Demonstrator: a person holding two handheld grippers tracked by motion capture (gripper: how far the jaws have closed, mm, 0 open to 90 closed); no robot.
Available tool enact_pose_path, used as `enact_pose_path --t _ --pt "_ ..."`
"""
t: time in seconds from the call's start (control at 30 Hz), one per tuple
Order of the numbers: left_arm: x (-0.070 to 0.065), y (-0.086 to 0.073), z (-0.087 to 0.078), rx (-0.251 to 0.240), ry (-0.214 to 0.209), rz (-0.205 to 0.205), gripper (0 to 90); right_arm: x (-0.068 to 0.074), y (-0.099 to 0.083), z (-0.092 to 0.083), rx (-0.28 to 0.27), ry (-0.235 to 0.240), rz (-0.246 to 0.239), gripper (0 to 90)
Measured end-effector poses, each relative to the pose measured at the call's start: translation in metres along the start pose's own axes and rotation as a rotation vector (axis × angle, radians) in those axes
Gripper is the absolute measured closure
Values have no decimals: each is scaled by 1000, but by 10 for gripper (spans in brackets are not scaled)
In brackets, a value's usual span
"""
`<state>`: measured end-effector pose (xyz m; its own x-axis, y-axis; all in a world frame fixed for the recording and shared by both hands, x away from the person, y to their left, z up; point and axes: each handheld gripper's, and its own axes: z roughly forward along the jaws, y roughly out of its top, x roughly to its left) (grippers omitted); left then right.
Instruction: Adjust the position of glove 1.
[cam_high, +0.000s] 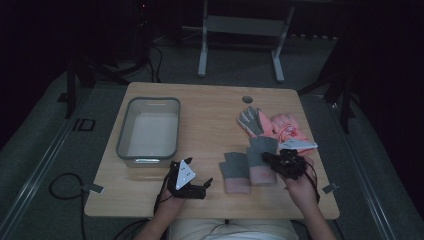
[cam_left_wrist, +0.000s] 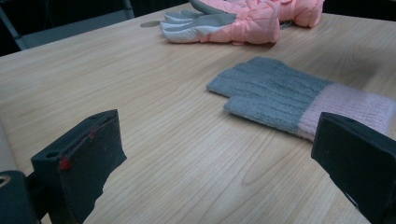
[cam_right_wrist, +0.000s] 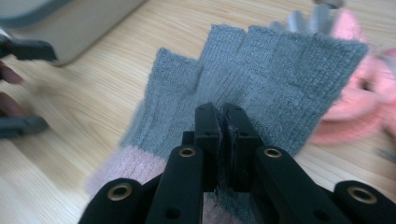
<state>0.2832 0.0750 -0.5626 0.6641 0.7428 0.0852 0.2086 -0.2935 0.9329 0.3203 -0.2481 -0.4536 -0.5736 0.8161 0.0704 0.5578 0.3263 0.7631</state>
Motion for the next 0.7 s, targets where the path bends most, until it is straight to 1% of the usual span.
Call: enact_pose_path --t 0.07,0.13,0.2,0.27,0.33,0.4,0.5,0.63,0.7 --pt "0 0 0 3 -1 0 18 8 4 7 -2 28 9 851" --pt "0 0 0 3 -3 2 18 18 7 15 -3 39 6 851" --pt "0 0 0 1 -3 3 17 27 8 21 0 52 -10 851" --pt "0 0 0 2 -5 3 17 33 8 29 17 58 -19 851" --pt "0 0 0 0 -6 2 18 35 5 36 33 70 -11 850" --pt "0 0 0 2 -7 3 17 36 1 43 57 70 -15 849" --pt "0 0 0 4 -6 3 17 35 -6 52 83 80 -2 848" --pt "0 0 0 4 -6 2 17 35 -14 65 113 74 4 847" --pt "0 0 0 4 -4 2 18 34 -17 72 126 74 21 846"
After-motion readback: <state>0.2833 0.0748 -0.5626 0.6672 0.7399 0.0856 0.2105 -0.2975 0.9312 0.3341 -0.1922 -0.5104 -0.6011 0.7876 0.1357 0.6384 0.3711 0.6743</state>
